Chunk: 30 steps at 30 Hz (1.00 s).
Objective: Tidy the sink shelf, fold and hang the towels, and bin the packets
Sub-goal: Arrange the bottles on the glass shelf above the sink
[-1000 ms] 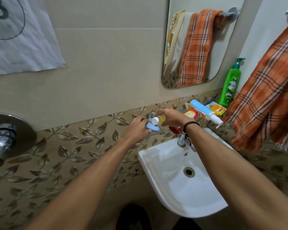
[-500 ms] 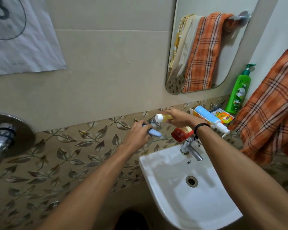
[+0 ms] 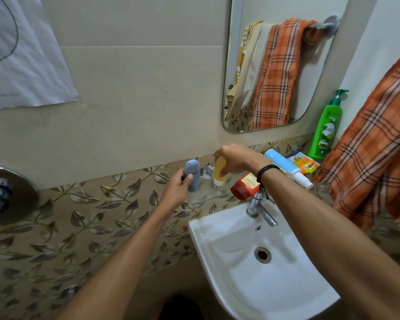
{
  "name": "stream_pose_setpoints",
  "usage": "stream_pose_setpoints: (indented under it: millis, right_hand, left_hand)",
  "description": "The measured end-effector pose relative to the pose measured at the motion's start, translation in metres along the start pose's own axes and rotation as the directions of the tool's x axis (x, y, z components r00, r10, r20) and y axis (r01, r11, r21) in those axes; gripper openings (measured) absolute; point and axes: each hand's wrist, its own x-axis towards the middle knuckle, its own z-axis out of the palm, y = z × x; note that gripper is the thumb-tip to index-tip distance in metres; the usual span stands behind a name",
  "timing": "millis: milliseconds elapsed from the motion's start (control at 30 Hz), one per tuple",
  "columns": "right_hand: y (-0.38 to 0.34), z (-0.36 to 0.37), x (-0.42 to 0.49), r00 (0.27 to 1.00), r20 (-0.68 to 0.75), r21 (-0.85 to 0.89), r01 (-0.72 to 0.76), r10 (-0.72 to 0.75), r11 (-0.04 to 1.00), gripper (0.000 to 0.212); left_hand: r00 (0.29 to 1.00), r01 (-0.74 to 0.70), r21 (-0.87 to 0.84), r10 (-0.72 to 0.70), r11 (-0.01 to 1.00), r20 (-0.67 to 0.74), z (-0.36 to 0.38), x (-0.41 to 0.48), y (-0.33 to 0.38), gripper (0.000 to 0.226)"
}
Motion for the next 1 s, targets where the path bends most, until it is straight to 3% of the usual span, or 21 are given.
stream_pose_setpoints:
  millis: [300,467,600,733,1000]
  right_hand:
    - [-0.003,0.009,0.011,1.0,-0.003,0.121,0.021,-0.021,0.992,0.057]
    - [0.002,0.016,0.013,0.995,-0.052,0.158,0.093,-0.086,0.983,0.045]
    - [0.008,0.008,0.014,0.997,0.0,0.252,0.077,-0.08,0.965,0.04]
    - [0.016,-0.001,0.014,0.994,0.042,0.236,0.088,-0.101,0.968,0.045]
    - [0.02,-0.002,0.017,0.996,-0.013,0.252,0.093,-0.092,0.963,0.028]
  left_hand:
    - [0.998,0.045,0.028,-0.047,0.999,0.043,-0.007,-0.002,0.003,0.028]
    - [0.997,0.061,0.001,-0.061,0.998,0.036,-0.004,-0.004,0.005,0.04]
    - [0.997,0.069,-0.001,-0.069,0.998,0.022,-0.002,-0.004,0.006,0.042]
    - [0.998,0.064,0.0,-0.064,0.998,0.014,-0.002,-0.003,0.006,0.041]
    - [0.998,0.058,0.003,-0.058,0.998,0.011,-0.002,-0.002,0.003,0.041]
